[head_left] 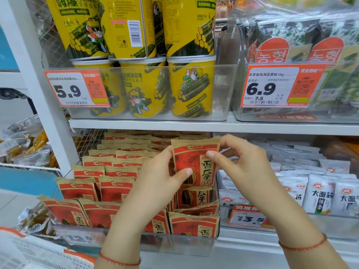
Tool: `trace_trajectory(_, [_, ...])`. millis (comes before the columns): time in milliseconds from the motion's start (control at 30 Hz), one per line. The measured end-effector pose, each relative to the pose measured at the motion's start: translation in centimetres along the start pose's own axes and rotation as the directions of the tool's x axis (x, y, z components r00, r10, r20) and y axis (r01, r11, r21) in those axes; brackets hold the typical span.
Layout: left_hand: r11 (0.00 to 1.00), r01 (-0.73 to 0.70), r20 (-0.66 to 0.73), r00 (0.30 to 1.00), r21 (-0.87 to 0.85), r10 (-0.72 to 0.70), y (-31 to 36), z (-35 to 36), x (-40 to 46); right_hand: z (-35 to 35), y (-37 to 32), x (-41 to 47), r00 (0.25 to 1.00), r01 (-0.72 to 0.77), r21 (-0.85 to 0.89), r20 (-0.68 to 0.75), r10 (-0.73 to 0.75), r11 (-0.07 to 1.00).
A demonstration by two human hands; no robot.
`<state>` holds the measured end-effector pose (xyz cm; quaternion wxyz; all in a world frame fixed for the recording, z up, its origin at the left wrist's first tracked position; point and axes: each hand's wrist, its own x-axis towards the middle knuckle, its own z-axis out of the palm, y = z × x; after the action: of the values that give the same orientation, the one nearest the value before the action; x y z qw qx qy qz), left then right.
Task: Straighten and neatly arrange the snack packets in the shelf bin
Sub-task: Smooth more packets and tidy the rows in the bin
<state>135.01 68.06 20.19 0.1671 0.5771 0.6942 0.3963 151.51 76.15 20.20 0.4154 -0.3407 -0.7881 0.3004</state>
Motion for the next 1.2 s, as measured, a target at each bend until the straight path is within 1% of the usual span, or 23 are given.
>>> trace_trajectory(100, [0.989, 0.044, 0.003, 0.999, 0.142, -0.045, 0.0, 0.4, 0.0, 0.1, 0.1, 0.1, 0.995, -0.075, -0.194, 0.049, 0.086, 0.978])
trace_trajectory(200, [0.933, 0.054, -0.053, 0.998, 0.355, -0.037, 0.6, 1.1, -0.1, 0.0, 0.5, 0.2, 0.982, -0.098, -0.393, 0.112, 0.153, 0.915])
trace_trajectory(267, [0.896, 0.065, -0.090, 0.996, 0.440, -0.028, 0.9, 1.4, -0.2, 0.0, 0.7, 0.3, 0.969, -0.103, -0.429, 0.160, 0.188, 0.897])
trace_trajectory(333, [0.902, 0.077, -0.118, 0.993, 0.425, -0.029, 1.1, 1.4, -0.3, 0.1, 0.9, 0.3, 0.963, -0.114, -0.411, 0.180, 0.203, 0.905])
trace_trajectory(400, [0.917, 0.071, -0.144, 0.989, 0.393, -0.015, 1.0, 1.3, -0.3, 0.0, 1.0, 0.3, 0.967, -0.122, -0.376, 0.164, 0.195, 0.919])
trace_trajectory(467, [0.904, 0.056, -0.140, 0.990, 0.423, 0.004, 0.9, 1.2, -0.3, 0.0, 1.0, 0.3, 0.971, -0.123, -0.367, 0.148, 0.189, 0.922])
trace_trajectory(600, [0.845, 0.049, -0.088, 0.996, 0.533, -0.002, 0.6, 1.6, -0.1, 0.0, 1.0, 0.3, 0.963, -0.107, -0.454, 0.173, 0.205, 0.885])
trace_trajectory(767, [0.842, 0.061, -0.083, 0.996, 0.536, -0.020, 0.5, 1.7, 0.1, 0.0, 0.9, 0.4, 0.959, -0.087, -0.496, 0.193, 0.207, 0.864])
trace_trajectory(800, [0.847, 0.055, -0.082, 0.997, 0.529, -0.014, 0.5, 1.6, 0.1, -0.2, 0.7, 0.4, 0.956, -0.073, -0.485, 0.214, 0.199, 0.872])
trace_trajectory(867, [0.870, 0.040, -0.092, 0.996, 0.491, 0.006, 0.5, 1.3, 0.0, -1.1, 0.1, 0.3, 0.932, -0.076, -0.383, 0.301, 0.202, 0.921])
trace_trajectory(933, [0.899, 0.027, -0.123, 0.992, 0.438, 0.030, 0.6, 0.6, -0.2, -2.2, -0.8, 0.1, 0.867, -0.123, -0.257, 0.441, 0.230, 0.959])
trace_trajectory(967, [0.910, 0.023, -0.139, 0.989, 0.415, 0.039, 0.6, 0.3, -0.3, -2.6, -1.2, -0.1, 0.824, -0.135, -0.235, 0.514, 0.241, 0.963])
trace_trajectory(1000, [0.918, 0.021, -0.153, 0.987, 0.395, 0.043, 0.6, 0.0, -0.4, -2.8, -1.4, -0.3, 0.787, -0.124, -0.244, 0.567, 0.245, 0.962])
trace_trajectory(1033, [0.925, 0.022, -0.161, 0.986, 0.380, 0.043, 0.5, -0.3, -0.4, -2.8, -1.4, -0.4, 0.767, -0.095, -0.277, 0.592, 0.248, 0.956])
trace_trajectory(1067, [0.929, 0.020, -0.164, 0.986, 0.370, 0.044, 0.4, -0.4, -0.4, -2.6, -1.4, -0.5, 0.764, -0.060, -0.324, 0.594, 0.253, 0.944])
trace_trajectory(1133, [0.933, 0.019, -0.157, 0.987, 0.360, 0.040, 0.2, -0.7, -0.5, -2.0, -1.2, -0.5, 0.785, -0.010, -0.412, 0.562, 0.262, 0.911])
trace_trajectory(1200, [0.931, 0.021, -0.139, 0.990, 0.366, 0.032, 0.3, -0.9, -0.6, -1.5, -1.0, -0.5, 0.812, 0.011, -0.448, 0.525, 0.254, 0.894])
